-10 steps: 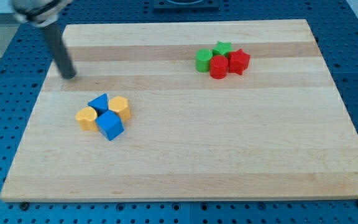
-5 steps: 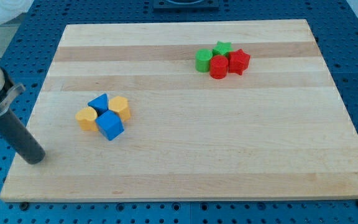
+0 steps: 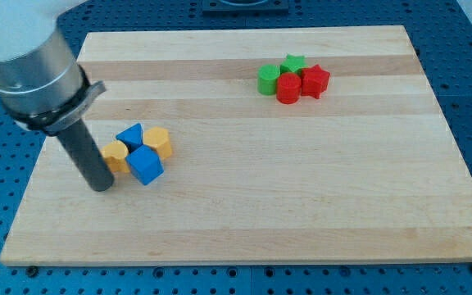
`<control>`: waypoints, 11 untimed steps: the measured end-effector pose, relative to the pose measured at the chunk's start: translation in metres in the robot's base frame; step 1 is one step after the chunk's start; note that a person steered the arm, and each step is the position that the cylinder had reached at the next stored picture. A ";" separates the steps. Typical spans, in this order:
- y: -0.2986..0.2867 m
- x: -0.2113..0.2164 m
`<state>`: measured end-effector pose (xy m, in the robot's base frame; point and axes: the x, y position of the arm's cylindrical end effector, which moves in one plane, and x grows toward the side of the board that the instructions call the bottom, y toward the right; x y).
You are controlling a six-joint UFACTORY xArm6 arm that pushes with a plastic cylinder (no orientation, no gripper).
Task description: Push the blue cube away from the blocks
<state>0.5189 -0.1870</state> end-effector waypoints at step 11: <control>0.166 -0.080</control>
